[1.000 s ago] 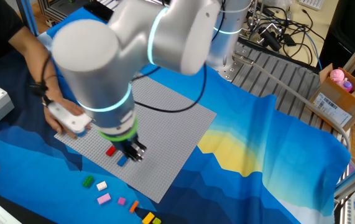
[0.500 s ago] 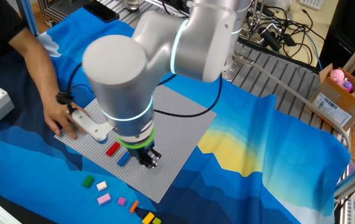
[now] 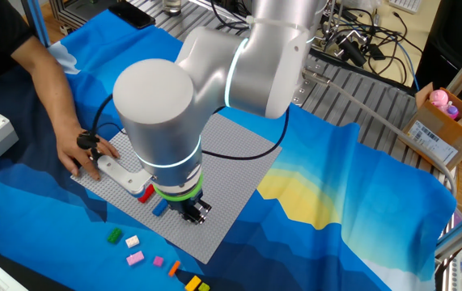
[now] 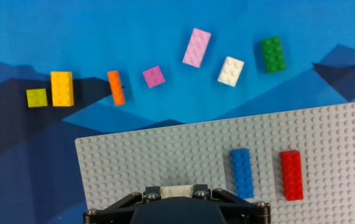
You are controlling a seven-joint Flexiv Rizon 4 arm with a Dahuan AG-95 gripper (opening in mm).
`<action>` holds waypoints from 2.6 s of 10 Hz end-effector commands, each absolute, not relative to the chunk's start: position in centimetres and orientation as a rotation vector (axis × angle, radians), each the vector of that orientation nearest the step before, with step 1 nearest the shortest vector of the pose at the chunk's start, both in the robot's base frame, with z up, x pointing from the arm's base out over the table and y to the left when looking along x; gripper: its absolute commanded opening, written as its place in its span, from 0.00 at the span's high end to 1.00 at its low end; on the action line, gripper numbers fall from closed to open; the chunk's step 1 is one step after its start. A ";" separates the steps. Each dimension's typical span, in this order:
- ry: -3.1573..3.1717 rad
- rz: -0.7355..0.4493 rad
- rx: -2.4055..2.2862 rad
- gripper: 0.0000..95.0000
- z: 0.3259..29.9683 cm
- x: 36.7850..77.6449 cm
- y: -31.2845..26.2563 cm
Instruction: Stack small Lego blocks one on top of the other
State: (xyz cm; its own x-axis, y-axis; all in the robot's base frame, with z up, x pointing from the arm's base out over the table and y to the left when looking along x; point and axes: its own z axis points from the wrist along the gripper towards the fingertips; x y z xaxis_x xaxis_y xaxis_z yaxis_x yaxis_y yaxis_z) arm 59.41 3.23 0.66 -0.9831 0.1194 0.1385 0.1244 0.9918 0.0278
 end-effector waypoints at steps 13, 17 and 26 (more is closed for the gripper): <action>-3.004 -0.038 -0.110 1.00 0.3 59.1 3.6; -3.004 -0.028 -0.131 0.80 0.3 59.0 3.7; -3.004 -0.033 -0.136 0.60 0.5 58.9 3.8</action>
